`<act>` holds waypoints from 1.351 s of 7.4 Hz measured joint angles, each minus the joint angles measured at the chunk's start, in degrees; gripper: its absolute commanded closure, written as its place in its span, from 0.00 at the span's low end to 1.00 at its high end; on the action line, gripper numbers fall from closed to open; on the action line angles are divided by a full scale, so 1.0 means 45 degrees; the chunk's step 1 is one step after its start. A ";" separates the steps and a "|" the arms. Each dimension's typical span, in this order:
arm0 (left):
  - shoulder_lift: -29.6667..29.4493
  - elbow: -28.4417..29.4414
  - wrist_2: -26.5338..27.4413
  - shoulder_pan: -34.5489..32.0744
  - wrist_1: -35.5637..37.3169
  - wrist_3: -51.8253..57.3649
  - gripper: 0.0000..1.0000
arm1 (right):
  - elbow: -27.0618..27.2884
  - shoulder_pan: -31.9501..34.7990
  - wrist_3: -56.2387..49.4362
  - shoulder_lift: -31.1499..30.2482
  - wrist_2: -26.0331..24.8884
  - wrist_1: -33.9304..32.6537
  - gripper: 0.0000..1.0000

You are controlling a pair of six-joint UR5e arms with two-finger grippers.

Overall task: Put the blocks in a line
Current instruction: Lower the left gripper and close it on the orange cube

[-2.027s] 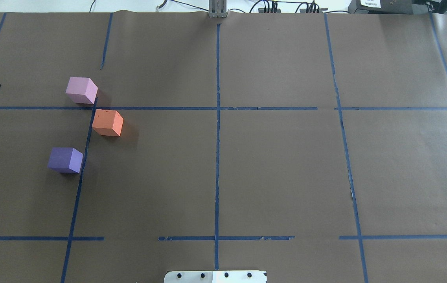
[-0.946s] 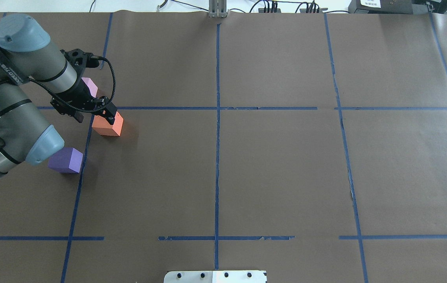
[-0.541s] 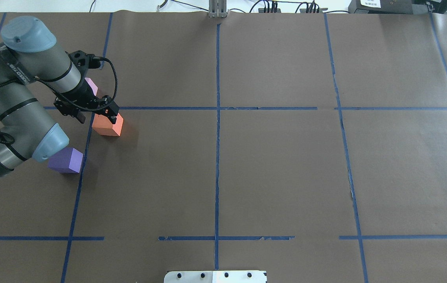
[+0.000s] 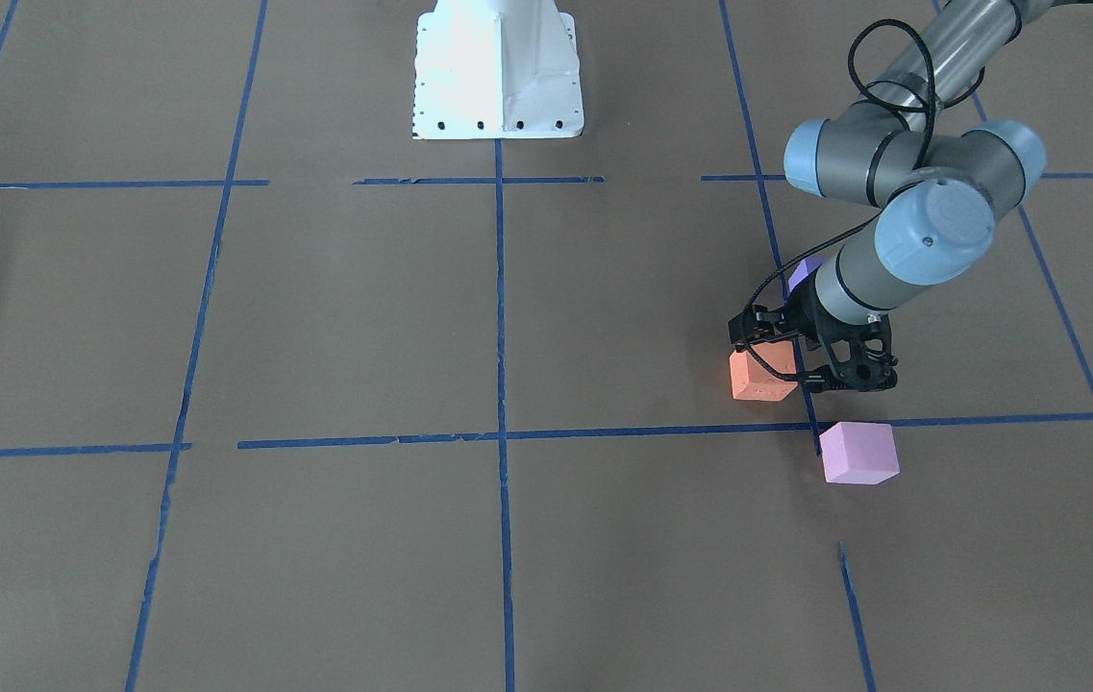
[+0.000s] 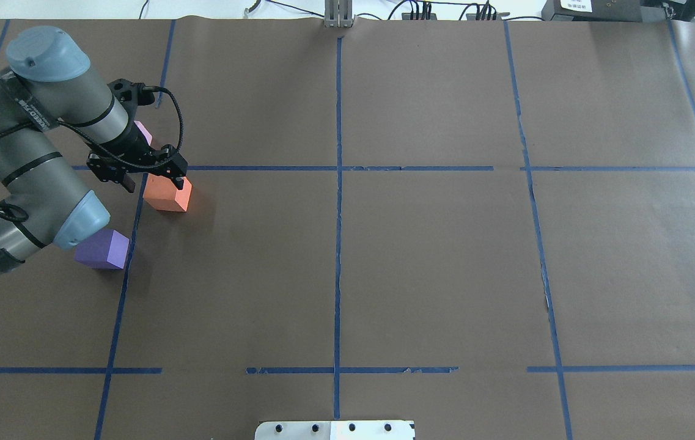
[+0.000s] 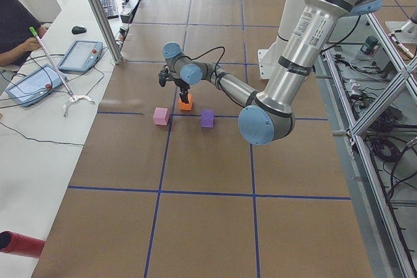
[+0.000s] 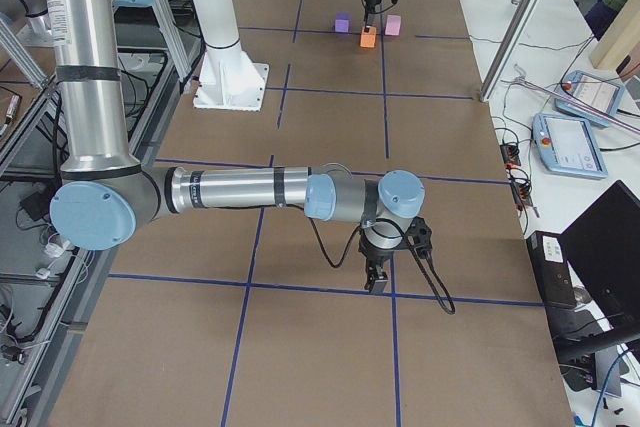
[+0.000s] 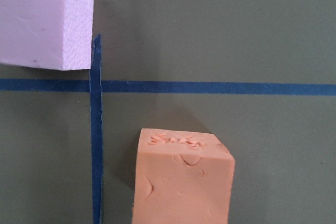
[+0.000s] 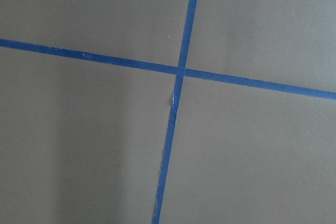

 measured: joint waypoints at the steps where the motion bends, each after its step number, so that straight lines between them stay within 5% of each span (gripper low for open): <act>1: -0.0004 0.0133 0.0058 0.0009 -0.0147 -0.0067 0.01 | 0.0000 0.0000 0.0000 0.0000 0.0000 0.0000 0.00; 10: -0.0271 0.1252 0.0317 0.0402 -0.1132 -0.0060 0.04 | 0.0000 0.0000 0.0000 0.0000 0.0000 0.0000 0.00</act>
